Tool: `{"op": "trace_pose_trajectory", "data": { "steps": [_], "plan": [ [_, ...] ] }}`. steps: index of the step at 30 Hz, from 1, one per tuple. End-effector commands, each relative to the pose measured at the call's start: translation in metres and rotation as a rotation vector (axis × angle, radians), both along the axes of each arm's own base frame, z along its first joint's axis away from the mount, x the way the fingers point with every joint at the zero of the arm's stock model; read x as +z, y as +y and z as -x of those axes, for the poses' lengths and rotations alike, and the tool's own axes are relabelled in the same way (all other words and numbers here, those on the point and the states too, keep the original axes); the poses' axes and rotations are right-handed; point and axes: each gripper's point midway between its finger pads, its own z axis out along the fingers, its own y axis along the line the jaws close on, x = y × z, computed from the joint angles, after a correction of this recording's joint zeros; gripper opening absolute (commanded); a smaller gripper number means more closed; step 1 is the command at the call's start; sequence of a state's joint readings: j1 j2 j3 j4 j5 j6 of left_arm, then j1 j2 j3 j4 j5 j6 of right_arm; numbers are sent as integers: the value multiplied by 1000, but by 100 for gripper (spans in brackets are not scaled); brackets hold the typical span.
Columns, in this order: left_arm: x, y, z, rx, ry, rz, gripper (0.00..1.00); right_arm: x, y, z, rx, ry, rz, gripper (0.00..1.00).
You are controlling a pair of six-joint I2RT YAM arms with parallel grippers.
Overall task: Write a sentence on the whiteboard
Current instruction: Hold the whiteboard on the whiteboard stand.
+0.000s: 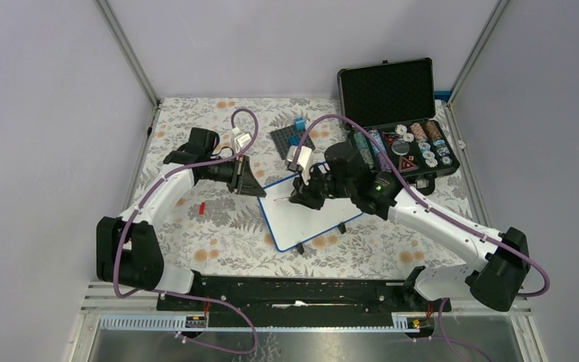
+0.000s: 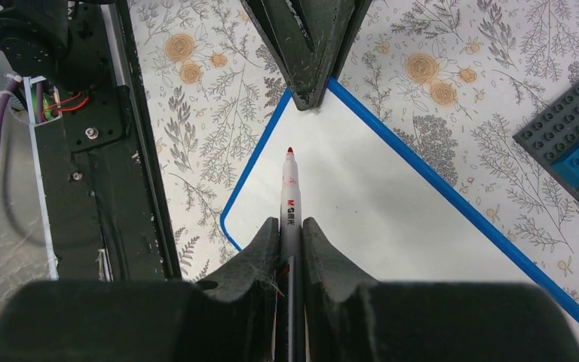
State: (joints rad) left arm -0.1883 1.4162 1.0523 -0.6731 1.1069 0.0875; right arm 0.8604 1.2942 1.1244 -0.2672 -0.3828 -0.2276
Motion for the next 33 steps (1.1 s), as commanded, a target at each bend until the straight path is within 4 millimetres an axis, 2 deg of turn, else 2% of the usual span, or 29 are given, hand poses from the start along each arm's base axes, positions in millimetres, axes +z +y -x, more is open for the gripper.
{"op": "trace_pose_trajectory", "data": {
  "steps": [1, 6, 18, 23, 24, 29, 33],
  "plan": [
    [16, 2, -6, 18, -108, 5, 16, 22, 12, -7, -12, -32, -62, 0],
    [19, 7, -7, 32, -125, -5, 24, 23, 14, -8, -11, -22, -61, 0],
    [16, 10, -5, 24, -115, 1, 22, 21, 20, -11, -4, -19, -52, 0],
    [11, 8, -3, 12, -112, -11, 30, 20, 21, -12, -3, -21, -47, 0],
    [9, 8, -2, 11, -111, -16, 29, 20, 21, -13, -5, -24, -47, 0],
    [7, 8, -2, 11, -105, -16, 6, 20, 21, -13, -6, -22, -51, 0],
    [7, 8, -1, 5, -106, -13, 0, 20, 24, -14, -6, -13, -53, 0]
  ]
}}
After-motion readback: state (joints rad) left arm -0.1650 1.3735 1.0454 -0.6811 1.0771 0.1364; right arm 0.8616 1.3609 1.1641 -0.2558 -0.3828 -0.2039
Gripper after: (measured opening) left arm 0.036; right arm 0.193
